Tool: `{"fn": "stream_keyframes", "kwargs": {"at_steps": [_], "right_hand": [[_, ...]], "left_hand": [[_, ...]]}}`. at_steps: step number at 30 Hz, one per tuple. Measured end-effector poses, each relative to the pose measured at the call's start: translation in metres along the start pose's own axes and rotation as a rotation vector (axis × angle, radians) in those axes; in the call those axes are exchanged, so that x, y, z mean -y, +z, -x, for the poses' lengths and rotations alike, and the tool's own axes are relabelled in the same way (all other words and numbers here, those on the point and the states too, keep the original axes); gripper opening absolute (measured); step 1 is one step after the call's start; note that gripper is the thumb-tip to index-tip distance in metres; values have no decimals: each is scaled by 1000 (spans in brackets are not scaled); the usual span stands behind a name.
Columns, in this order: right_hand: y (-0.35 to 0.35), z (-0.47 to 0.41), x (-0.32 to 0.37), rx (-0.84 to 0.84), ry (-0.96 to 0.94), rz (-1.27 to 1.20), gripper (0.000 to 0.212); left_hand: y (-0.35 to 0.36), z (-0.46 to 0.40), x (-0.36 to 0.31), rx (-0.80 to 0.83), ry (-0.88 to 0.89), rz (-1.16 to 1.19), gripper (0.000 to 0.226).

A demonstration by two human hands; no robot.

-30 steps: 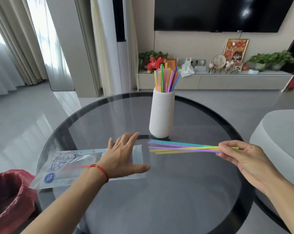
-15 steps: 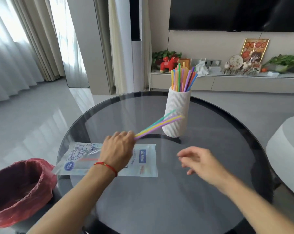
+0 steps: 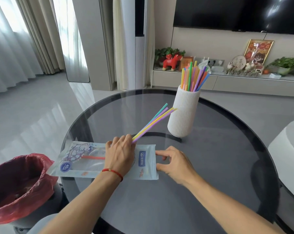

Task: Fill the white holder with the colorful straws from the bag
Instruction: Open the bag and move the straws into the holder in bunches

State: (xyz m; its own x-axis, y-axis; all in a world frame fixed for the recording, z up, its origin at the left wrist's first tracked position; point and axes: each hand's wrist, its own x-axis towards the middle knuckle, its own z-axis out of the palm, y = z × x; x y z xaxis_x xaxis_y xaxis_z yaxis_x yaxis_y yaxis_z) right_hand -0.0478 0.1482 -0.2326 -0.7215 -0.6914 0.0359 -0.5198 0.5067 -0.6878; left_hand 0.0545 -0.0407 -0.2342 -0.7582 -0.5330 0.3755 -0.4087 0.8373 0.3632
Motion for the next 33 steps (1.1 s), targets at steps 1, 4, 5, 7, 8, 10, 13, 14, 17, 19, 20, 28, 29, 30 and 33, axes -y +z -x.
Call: {"fn": "stream_keyframes", "kwargs": {"at_steps": [1, 4, 5, 7, 8, 10, 13, 14, 17, 19, 20, 28, 29, 30, 33], "right_hand": [[3, 0, 2, -2, -4, -14, 43], [15, 2, 8, -44, -43, -10, 27], [19, 2, 9, -62, -52, 17, 22], [22, 0, 10, -78, -73, 45, 17], [22, 1, 10, -77, -89, 36, 14], [15, 2, 8, -65, -120, 5, 7], [-14, 3, -6, -34, -94, -27, 7], [-28, 4, -14, -13, -56, -109, 12], [-75, 16, -40, -138, 114, -490, 22], [-97, 25, -49, -298, 228, -802, 20], [-107, 28, -51, -366, 270, -965, 18], [-138, 43, -33, -776, 112, -1031, 17], [-139, 43, -28, -792, 102, -1040, 17], [-138, 43, -23, -793, 95, -1058, 16], [-136, 46, -13, -741, 67, -1119, 16]], "left_hand": [[1, 0, -1, -12, -9, 19, 23], [7, 1, -7, -13, -32, 34, 23], [8, 2, -9, -18, -31, 12, 24], [10, 5, -13, -26, -25, -35, 23], [11, 6, -14, -27, -23, -50, 22], [10, 7, -15, -25, -23, -58, 20], [8, 7, -10, -14, -10, -57, 21], [7, 6, -7, -8, -9, -53, 21], [5, 3, -4, 11, -12, -63, 24], [4, 2, -5, 33, -26, -62, 25], [3, 2, -7, 46, -25, -65, 25], [-31, 17, -69, -74, 285, 89, 17], [-31, 23, -83, -22, 316, 153, 20], [-29, 30, -93, 55, 322, 227, 23], [-25, 47, -109, 219, 271, 393, 26]]}}
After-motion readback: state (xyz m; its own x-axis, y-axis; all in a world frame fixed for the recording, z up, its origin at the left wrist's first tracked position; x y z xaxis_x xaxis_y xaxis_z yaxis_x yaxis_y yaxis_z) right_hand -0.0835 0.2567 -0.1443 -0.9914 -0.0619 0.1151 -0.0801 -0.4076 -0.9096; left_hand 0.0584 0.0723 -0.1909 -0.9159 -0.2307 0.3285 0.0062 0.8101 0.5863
